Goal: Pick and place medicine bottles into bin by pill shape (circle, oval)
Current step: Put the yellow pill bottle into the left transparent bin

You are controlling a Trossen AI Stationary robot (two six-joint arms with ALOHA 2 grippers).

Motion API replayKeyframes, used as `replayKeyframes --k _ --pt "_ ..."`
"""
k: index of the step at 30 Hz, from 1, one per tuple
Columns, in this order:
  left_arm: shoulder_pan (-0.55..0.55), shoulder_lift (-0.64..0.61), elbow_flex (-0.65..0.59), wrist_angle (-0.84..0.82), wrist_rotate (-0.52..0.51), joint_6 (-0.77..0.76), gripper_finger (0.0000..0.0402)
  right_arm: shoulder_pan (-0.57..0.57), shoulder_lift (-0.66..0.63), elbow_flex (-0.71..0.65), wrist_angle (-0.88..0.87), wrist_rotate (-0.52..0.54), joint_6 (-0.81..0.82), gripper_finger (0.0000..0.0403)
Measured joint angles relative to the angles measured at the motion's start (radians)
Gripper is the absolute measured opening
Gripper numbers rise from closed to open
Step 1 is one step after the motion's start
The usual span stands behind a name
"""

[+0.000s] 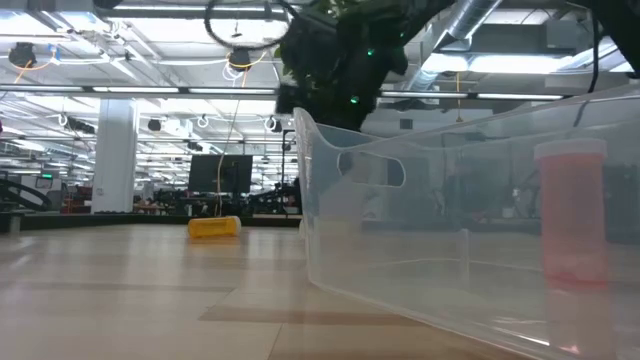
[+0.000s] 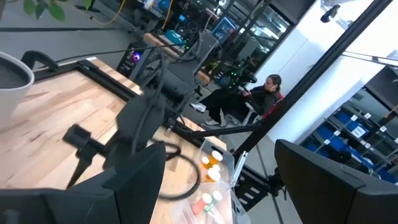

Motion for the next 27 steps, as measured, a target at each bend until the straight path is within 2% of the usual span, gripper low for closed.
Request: replayKeyframes --k 5,7,9,27 --pt "0.0 -0.003 0.0 -0.001 0.0 -0.004 0.0295 0.0 0.037 0.004 -0.033 0.004 0.023 0.0269" --pt "0.0 -0.003 0.0 -0.003 0.0 -0.004 0.0295 -0.006 0.037 -0.002 -0.098 0.006 0.034 0.0269" --pt "0.0 -0.003 0.0 -0.003 0.0 0.0 0.0295 -0.012 0.043 0.005 -0.061 0.005 0.037 0.0269" --pt "0.0 -0.003 0.0 -0.038 -0.001 0.0 0.0295 -0.024 0.101 0.007 -0.128 0.001 0.04 0.0262"
